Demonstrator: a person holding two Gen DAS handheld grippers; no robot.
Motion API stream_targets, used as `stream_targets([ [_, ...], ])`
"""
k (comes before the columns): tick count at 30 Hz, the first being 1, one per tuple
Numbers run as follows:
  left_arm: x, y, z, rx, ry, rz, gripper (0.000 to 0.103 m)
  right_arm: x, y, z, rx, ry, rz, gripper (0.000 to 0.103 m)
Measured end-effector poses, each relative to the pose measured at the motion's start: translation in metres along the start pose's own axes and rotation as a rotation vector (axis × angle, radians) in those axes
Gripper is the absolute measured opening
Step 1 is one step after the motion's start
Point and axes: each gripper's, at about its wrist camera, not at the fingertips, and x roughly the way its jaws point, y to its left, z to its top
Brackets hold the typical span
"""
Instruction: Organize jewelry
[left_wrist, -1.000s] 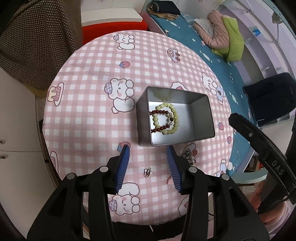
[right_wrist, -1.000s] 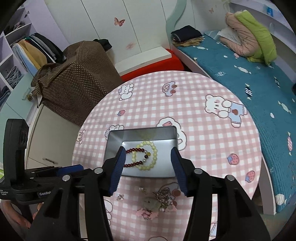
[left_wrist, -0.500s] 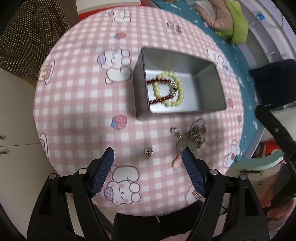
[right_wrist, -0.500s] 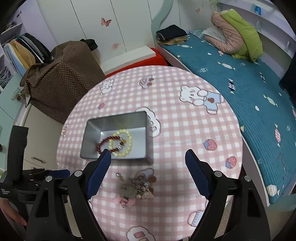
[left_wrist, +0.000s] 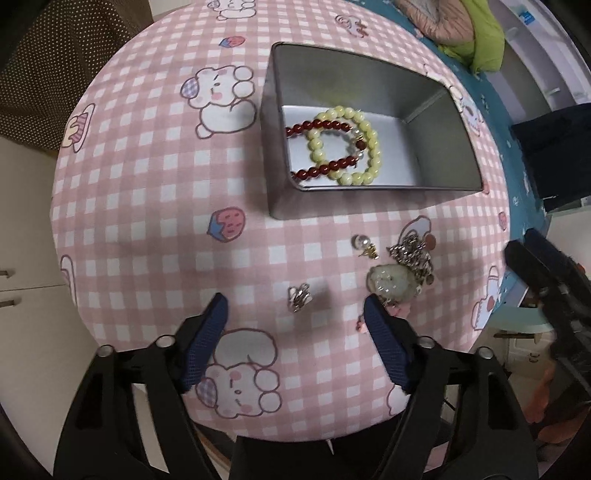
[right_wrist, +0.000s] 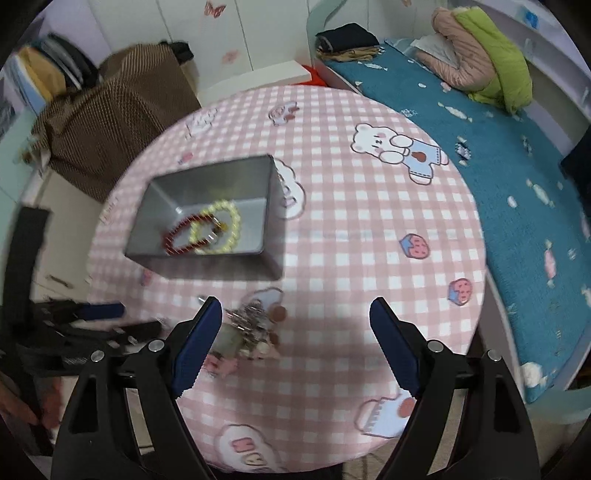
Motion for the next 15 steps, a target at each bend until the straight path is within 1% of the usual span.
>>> stream_targets([
  [1,0.002,-0.002,0.0,0.008,0.0,0.006,0.062,0.002,0.001,-0.001,-0.019,0.003,-0.012,0.079],
  [3,0.008,-0.006,0.001,0.016,0.013,0.016,0.057,0.005,0.002,-0.004,-0.043,0.006,-0.022,0.079],
  [5,0.015,-0.009,0.0,0.01,0.03,0.013,0.051,0.009,0.001,-0.006,-0.055,0.014,-0.023,0.079],
  [7,0.022,-0.014,-0.001,0.01,0.038,0.02,0.038,0.011,0.001,-0.007,-0.064,0.019,-0.019,0.079],
  [8,0.024,-0.015,-0.001,0.011,0.04,0.023,0.035,0.012,0.002,-0.008,-0.067,0.02,-0.015,0.079],
  [9,0.026,-0.016,-0.001,0.012,0.045,0.023,0.03,0.013,0.002,-0.008,-0.071,0.022,-0.012,0.079],
  [10,0.028,-0.017,-0.001,0.012,0.048,0.022,0.022,0.014,0.003,-0.008,-0.076,0.025,-0.009,0.079],
  [12,0.032,-0.019,-0.001,0.011,0.055,0.021,0.015,0.016,0.004,-0.008,-0.086,0.029,-0.003,0.079],
  [14,0.035,-0.022,-0.001,0.015,0.051,0.024,0.013,0.017,0.007,-0.008,-0.093,0.028,0.003,0.079],
  [15,0.035,-0.022,-0.001,0.014,0.054,0.023,0.011,0.017,0.008,-0.008,-0.097,0.027,0.009,0.079],
])
